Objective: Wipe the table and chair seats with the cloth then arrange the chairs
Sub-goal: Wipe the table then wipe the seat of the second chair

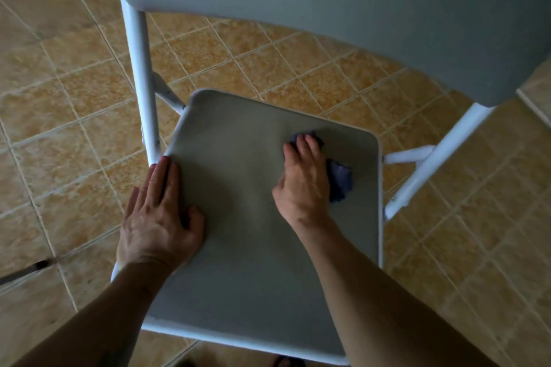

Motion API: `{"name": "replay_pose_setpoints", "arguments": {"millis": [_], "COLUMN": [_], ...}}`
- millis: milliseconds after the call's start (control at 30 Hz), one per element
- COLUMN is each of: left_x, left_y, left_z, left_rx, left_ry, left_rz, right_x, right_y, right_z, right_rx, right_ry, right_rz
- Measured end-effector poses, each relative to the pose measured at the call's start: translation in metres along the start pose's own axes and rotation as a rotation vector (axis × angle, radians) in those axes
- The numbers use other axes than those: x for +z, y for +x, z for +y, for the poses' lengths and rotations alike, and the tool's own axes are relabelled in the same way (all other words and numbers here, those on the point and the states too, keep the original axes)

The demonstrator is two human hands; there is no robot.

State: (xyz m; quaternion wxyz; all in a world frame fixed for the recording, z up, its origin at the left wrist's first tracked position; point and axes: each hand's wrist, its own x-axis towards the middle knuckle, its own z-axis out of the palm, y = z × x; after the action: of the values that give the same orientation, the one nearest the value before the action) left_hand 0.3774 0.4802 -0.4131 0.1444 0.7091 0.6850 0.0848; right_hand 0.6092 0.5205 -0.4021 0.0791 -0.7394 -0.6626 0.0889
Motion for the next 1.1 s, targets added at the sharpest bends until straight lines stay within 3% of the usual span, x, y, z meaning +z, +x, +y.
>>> {"name": "replay_pose_setpoints", "arguments": {"millis": [167,333,467,533,633,833,1000,1100], "left_x": [-0.002,-0.001,-0.004,-0.008,-0.012,-0.008,-0.008,-0.008], "left_y": [-0.003,-0.002,-0.001,-0.008,-0.038,-0.069,-0.065,-0.064], "left_z": [-0.001,-0.003,-0.009,-0.014,-0.023,-0.025,-0.024,-0.025], "left_rx": [-0.003,0.007,0.027,0.071,0.065,0.008,0.015,0.006], "left_ry": [-0.015,-0.015,-0.062,-0.089,-0.077,-0.07,-0.082,-0.088], "left_rz": [0.005,0.011,-0.035,-0.02,0.029,0.007,0.003,0.017], "right_x": [-0.008,-0.021,-0.028,-0.025,-0.01,0.001,-0.012,-0.01], "right_y": [-0.004,-0.018,-0.04,-0.056,-0.068,-0.065,-0.051,-0.043], "right_z": [0.032,0.052,0.007,-0.021,-0.041,-0.007,0.028,-0.018], "right_rx": [0.14,-0.038,-0.21,-0.321,-0.299,-0.374,-0.089,-0.066], "right_ry": [-0.085,-0.008,0.215,0.193,0.018,-0.022,0.039,0.198], "right_rz": [-0.036,0.043,0.143,0.059,-0.112,-0.094,0.041,0.167]}}
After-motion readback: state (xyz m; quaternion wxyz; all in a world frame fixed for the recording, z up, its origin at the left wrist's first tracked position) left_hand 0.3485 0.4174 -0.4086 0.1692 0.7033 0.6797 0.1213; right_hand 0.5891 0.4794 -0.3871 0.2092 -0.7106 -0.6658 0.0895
